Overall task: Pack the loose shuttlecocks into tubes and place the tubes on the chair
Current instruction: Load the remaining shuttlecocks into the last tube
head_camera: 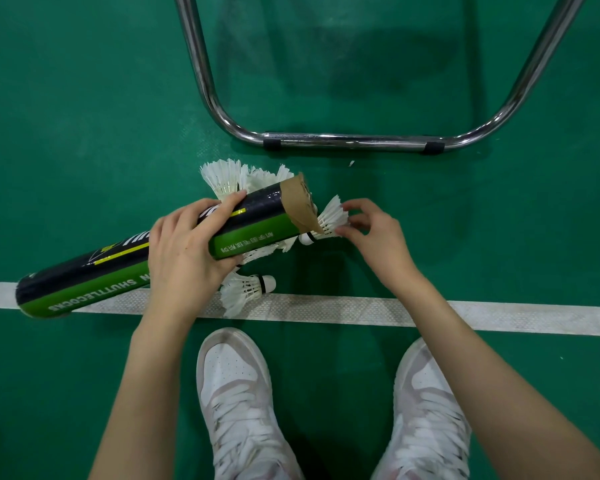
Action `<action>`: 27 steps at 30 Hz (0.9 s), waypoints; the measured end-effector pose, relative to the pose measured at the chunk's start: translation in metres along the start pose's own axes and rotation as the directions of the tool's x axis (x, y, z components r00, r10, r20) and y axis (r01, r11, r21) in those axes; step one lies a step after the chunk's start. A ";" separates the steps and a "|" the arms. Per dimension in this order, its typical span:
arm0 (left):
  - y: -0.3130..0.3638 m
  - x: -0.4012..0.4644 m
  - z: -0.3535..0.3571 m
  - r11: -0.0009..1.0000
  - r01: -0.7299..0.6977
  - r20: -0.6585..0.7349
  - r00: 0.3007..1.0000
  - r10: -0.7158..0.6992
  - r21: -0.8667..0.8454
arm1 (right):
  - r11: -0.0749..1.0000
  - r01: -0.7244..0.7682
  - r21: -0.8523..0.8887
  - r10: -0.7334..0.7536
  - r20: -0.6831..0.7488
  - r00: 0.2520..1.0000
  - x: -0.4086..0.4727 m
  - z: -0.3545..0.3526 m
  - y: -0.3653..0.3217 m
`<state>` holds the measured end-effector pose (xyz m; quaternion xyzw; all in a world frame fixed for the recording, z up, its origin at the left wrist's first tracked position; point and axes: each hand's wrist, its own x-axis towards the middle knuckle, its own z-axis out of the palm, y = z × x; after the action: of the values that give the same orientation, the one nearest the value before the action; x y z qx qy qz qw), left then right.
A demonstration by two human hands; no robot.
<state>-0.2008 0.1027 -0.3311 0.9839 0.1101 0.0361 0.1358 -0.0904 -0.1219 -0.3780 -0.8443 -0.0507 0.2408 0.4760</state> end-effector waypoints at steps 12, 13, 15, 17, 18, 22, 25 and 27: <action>0.003 -0.001 0.002 1.000 0.000 0.016 1.000 0.000 -0.018 | 0.992 0.038 0.119 -0.017 -0.173 0.985 -0.011 -0.025 -0.017; 0.003 -0.001 0.001 1.000 -0.001 0.017 1.000 0.001 -0.018 | 0.989 0.070 0.129 -0.043 -0.200 0.979 -0.013 -0.031 -0.023; 0.004 -0.001 0.001 1.000 -0.003 0.022 1.000 0.003 -0.017 | 0.977 0.130 0.167 -0.089 -0.232 0.969 -0.019 -0.041 -0.034; 0.005 0.000 0.001 1.000 -0.008 0.016 1.000 0.008 -0.008 | 0.962 0.169 0.215 -0.115 -0.242 0.964 -0.025 -0.046 -0.043; 0.006 0.000 0.000 1.000 -0.011 0.015 1.000 0.011 -0.004 | 0.956 0.178 0.233 -0.122 -0.236 0.964 -0.027 -0.047 -0.045; 0.010 0.002 0.000 1.000 -0.027 0.005 1.000 0.027 -0.006 | 0.945 0.189 0.266 -0.142 -0.186 0.972 -0.036 -0.040 -0.054; 0.014 0.003 -0.001 0.999 -0.041 -0.001 0.999 0.041 -0.008 | 0.934 0.186 0.305 -0.159 -0.112 0.981 -0.041 -0.031 -0.060; 0.014 0.003 -0.001 0.999 -0.049 -0.006 0.999 0.049 -0.011 | 0.916 0.180 0.359 -0.169 -0.062 0.984 -0.045 -0.025 -0.061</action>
<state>-0.1951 0.0903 -0.3262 0.9855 0.0862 0.0431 0.1399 -0.1094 -0.1226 -0.3001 -0.7375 -0.0732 0.1900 0.6440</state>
